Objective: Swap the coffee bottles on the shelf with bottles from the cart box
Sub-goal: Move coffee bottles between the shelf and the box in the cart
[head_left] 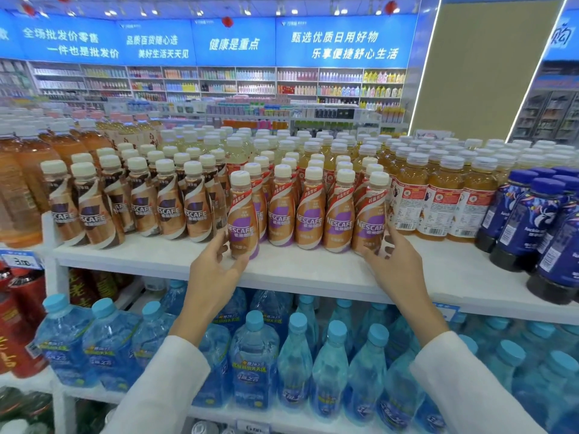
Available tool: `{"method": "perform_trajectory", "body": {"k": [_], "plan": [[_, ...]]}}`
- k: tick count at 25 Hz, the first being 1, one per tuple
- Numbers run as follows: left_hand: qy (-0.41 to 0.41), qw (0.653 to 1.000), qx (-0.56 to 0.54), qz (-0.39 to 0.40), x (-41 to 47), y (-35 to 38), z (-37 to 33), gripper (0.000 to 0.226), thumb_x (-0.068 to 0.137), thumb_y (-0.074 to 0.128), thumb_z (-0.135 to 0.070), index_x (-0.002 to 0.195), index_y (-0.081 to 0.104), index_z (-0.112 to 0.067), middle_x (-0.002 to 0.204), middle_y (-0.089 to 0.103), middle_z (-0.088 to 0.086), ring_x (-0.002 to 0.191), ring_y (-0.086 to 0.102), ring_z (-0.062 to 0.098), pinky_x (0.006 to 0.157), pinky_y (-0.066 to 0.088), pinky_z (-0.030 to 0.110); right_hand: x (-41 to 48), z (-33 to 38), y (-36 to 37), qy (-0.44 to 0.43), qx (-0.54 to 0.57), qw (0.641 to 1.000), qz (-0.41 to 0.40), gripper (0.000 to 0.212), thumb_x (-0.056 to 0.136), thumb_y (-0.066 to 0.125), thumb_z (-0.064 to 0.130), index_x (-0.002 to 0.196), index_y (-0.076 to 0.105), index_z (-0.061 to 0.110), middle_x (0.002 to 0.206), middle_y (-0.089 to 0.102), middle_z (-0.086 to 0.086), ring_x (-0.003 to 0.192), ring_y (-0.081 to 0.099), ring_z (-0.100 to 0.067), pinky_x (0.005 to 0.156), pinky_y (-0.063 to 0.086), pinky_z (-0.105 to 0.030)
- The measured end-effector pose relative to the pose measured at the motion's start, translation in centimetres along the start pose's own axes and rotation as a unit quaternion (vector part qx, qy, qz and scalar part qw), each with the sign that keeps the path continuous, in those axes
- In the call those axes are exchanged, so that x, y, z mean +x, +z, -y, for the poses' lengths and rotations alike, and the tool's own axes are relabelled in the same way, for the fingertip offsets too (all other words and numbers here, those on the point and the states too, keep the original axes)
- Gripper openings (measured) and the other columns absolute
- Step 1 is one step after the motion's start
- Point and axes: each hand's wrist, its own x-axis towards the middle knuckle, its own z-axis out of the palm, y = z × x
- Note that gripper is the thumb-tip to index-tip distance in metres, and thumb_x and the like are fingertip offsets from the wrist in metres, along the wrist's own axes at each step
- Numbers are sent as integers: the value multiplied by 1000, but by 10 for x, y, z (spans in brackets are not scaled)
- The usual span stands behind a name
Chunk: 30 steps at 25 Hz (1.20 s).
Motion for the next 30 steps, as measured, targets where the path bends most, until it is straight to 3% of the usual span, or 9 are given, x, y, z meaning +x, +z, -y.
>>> {"method": "perform_trajectory", "body": {"k": [3,7,9,13,16,19,23,27,30], "plan": [[-7,998,23,-53,-27,-8,6,50,95,67,-22,143,54,-21,136,61,-4,120,56,10,99,43,24,-28,-3,-1,-10,-48,999,1,59,93,68,32,145,43,23,138,53,2,120,53,-17,103,47,-38],[-22,993,44,-111,-80,-21,25,35,96,66,-23,131,64,-22,117,68,-7,105,61,-5,84,44,6,-72,-5,-2,-72,-42,996,32,46,97,62,32,140,51,23,137,52,8,127,47,-12,108,39,-34],[-52,989,52,-128,-113,-35,42,30,96,66,-26,126,66,-24,115,69,-12,105,62,-6,86,47,10,-100,-3,4,-79,0,995,58,39,97,63,32,134,56,27,131,54,15,124,48,-8,108,40,-33],[-123,978,57,-160,-177,-74,75,27,96,65,-31,122,68,-27,117,70,-12,110,64,3,96,52,32,-156,6,44,-93,54,984,145,29,94,66,32,122,62,30,123,59,20,119,53,-2,105,40,-26],[-172,962,69,-200,-224,-118,101,32,96,64,-35,127,67,-26,116,70,-14,108,64,3,96,53,34,-205,20,93,-93,57,964,244,28,95,64,36,123,61,33,124,58,22,120,51,0,104,39,-23],[-223,944,97,-225,-262,-165,126,36,95,64,-38,130,65,-29,114,69,-13,98,66,5,85,53,30,-255,34,144,-87,50,942,320,33,94,64,37,127,61,31,126,57,17,119,51,-5,91,37,-11],[-274,914,106,-280,-321,-235,164,35,94,68,-32,127,68,-23,115,72,-5,98,69,15,90,53,35,-330,55,214,-52,28,906,419,33,94,63,41,126,58,36,134,56,10,123,52,-14,97,43,-30],[-335,875,70,-341,-390,-309,201,31,92,71,-21,122,69,-19,119,71,-2,103,68,8,93,52,27,-416,77,281,-28,8,869,493,27,91,68,36,115,57,40,121,60,9,112,61,-18,96,49,-35],[-382,843,82,-370,-442,-351,229,30,90,74,-26,120,68,-26,114,72,-5,103,67,12,95,53,36,-475,92,320,-33,-28,836,547,18,92,69,30,101,57,40,114,61,9,108,60,-18,91,42,-31]]}}
